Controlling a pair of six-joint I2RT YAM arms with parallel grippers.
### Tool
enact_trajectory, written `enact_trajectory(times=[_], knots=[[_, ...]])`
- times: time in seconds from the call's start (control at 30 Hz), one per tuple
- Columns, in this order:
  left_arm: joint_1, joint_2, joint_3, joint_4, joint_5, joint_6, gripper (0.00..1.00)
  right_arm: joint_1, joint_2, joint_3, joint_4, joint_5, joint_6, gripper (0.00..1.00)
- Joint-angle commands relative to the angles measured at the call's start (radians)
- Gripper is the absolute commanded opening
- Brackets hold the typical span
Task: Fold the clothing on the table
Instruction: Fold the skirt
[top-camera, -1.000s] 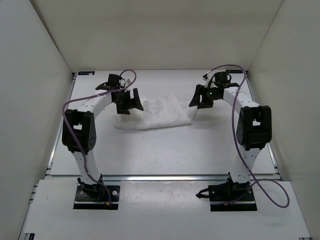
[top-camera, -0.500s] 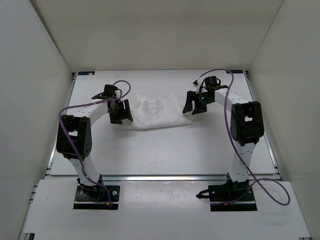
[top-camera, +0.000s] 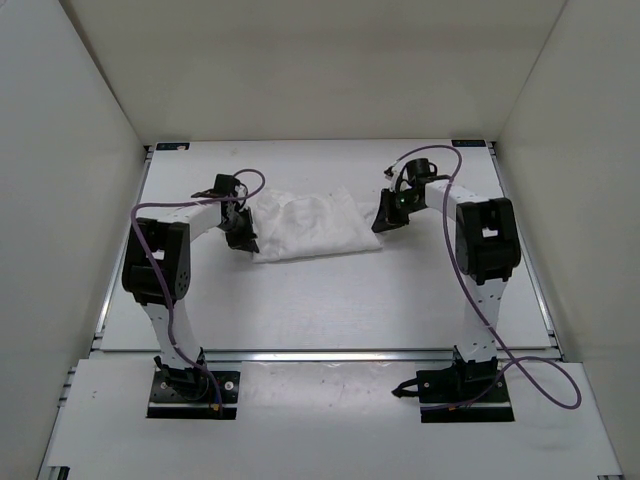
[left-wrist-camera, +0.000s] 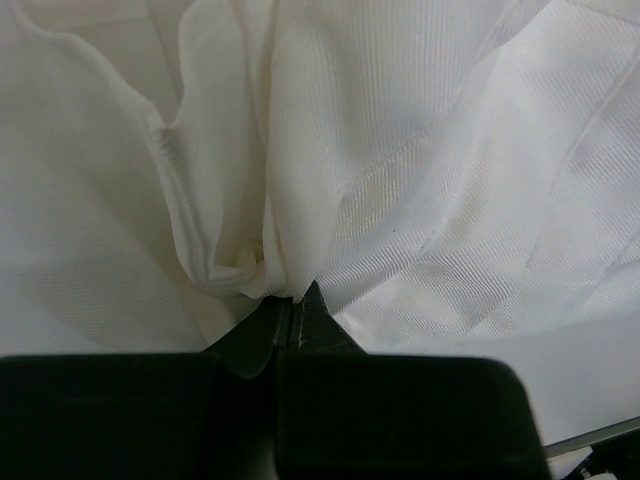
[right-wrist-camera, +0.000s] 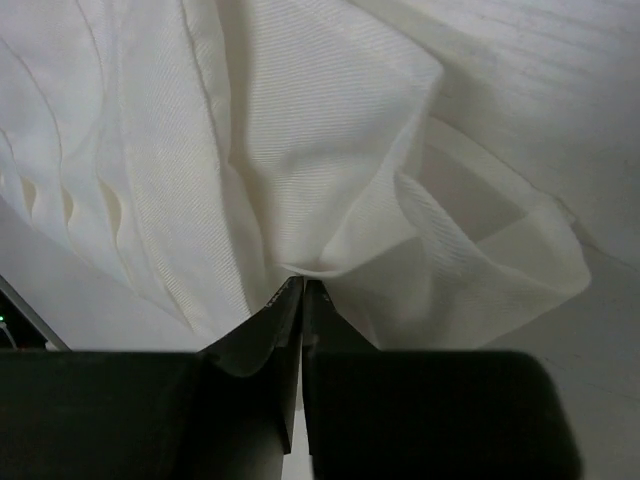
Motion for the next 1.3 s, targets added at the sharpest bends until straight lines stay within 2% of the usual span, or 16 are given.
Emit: enact_trajectory(times=[0.0, 0.33, 0.37, 0.4, 0.43, 0.47, 0.53, 0.6, 0.7, 0.83, 1.03, 1.27], knots=[[0.007, 0.027, 0.031, -0.026, -0.033, 0.013, 0.00, -0.020, -0.023, -0.014, 0.040, -0.018, 0.012, 0.00], [0.040, 0.022, 0.028, -0.020, 0.017, 0.004, 0.00, -0.098, -0.118, -0.111, 0.072, -0.012, 0.011, 0.00], [0.043, 0.021, 0.030, -0.019, 0.034, 0.008, 0.05, -0.106, -0.119, -0.113, 0.067, -0.024, 0.017, 0.00], [0.042, 0.019, 0.034, -0.014, 0.069, 0.016, 0.18, -0.113, -0.127, -0.119, 0.075, -0.050, 0.023, 0.00], [0.039, 0.011, 0.036, -0.016, 0.080, 0.017, 0.22, -0.113, -0.121, -0.110, 0.076, -0.078, 0.025, 0.05], [0.033, -0.001, 0.048, -0.014, 0.097, 0.016, 0.31, -0.115, -0.133, -0.114, 0.092, -0.093, 0.031, 0.20], [0.025, -0.016, 0.079, -0.014, 0.116, 0.022, 0.52, -0.110, -0.147, -0.125, 0.125, -0.137, 0.055, 0.41], [0.019, -0.030, 0.106, -0.020, 0.138, 0.030, 0.60, -0.098, -0.162, -0.126, 0.123, -0.144, 0.065, 0.50], [0.019, -0.059, 0.145, -0.011, 0.140, 0.036, 0.67, -0.083, -0.187, -0.134, 0.106, -0.095, 0.046, 0.60], [0.013, -0.111, 0.154, 0.030, 0.056, 0.051, 0.66, -0.061, -0.201, -0.172, 0.095, -0.038, 0.017, 0.68], [-0.007, -0.093, 0.195, 0.008, -0.108, 0.086, 0.59, -0.027, -0.193, -0.191, 0.052, 0.089, -0.008, 0.78], [-0.019, -0.104, 0.157, 0.084, -0.124, 0.071, 0.41, 0.003, -0.167, -0.168, 0.092, 0.091, 0.043, 0.80]])
